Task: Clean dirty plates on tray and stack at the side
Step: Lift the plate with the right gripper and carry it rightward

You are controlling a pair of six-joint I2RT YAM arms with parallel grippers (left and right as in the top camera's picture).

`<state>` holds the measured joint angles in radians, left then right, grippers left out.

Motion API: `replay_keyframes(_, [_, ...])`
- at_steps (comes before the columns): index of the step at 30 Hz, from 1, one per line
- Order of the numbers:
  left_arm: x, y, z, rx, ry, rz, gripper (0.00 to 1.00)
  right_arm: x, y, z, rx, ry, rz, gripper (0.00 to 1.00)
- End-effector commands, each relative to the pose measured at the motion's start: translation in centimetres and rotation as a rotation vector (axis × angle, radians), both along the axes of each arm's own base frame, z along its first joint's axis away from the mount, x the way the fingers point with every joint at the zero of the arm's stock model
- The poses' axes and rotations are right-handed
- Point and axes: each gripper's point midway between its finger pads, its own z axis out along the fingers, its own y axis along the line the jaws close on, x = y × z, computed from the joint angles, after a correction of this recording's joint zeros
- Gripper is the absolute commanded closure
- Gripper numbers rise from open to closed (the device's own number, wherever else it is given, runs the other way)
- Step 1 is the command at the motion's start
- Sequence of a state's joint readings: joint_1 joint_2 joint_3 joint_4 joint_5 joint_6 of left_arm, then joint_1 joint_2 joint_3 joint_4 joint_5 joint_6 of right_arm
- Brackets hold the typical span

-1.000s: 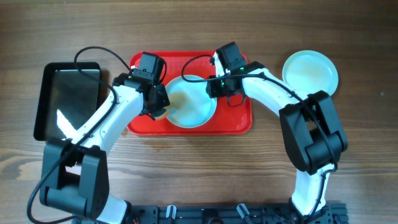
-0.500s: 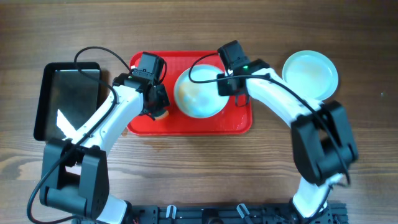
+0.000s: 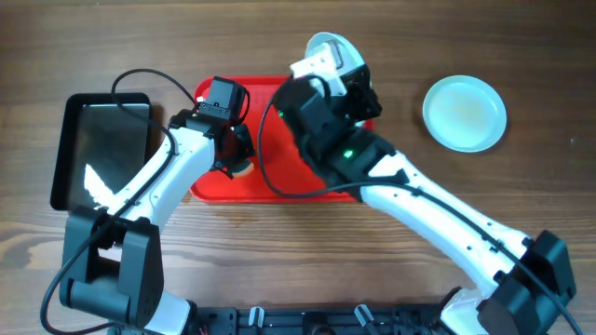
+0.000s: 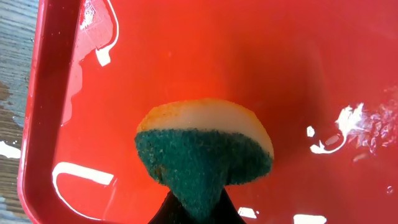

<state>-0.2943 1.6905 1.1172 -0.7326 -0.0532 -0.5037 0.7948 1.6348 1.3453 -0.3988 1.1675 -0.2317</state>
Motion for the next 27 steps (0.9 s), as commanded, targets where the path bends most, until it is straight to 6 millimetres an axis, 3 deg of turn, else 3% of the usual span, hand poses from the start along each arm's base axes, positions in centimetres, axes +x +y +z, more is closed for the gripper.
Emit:
replay_keyframes(1, [-0.2, 0.1, -0.5, -0.007, 0.015, 0.012, 0.96, -0.9, -0.4, 1.8, -0.128, -0.023, -0.046, 0.96])
replay_keyframes(7, [-0.2, 0.1, -0.5, -0.007, 0.014, 0.012, 0.96, -1.1, -0.7, 1.8, -0.137, -0.031, -0.064, 0.96])
replay_keyframes(13, [-0.1, 0.0, -0.5, -0.011, 0.012, 0.011, 0.96, -1.1, -0.6, -0.5, -0.114, 0.000, -0.051, 0.96])
replay_keyframes(18, [-0.1, 0.0, -0.5, -0.011, 0.012, 0.011, 0.96, -1.0, -0.4, -1.0, -0.103, -0.002, -0.055, 0.96])
replay_keyframes(21, [-0.1, 0.0, -0.5, -0.011, 0.012, 0.011, 0.96, -0.9, 0.7, -2.8, -0.007, 0.054, 0.011, 0.95])
replay_keyframes(23, [-0.1, 0.0, -0.5, -0.011, 0.012, 0.011, 0.96, -1.3, 1.5, -5.2, 0.107, 0.140, 0.057, 0.96])
replay_keyframes(26, [-0.1, 0.0, -0.5, -0.011, 0.012, 0.011, 0.96, -2.1, 3.0, -9.5, 0.399, 0.321, 0.093, 0.96])
replay_keyframes(27, [-0.1, 0.0, -0.5, -0.011, 0.012, 0.011, 0.96, -2.0, 2.9, -10.0, 0.468, 0.342, 0.079, 0.96])
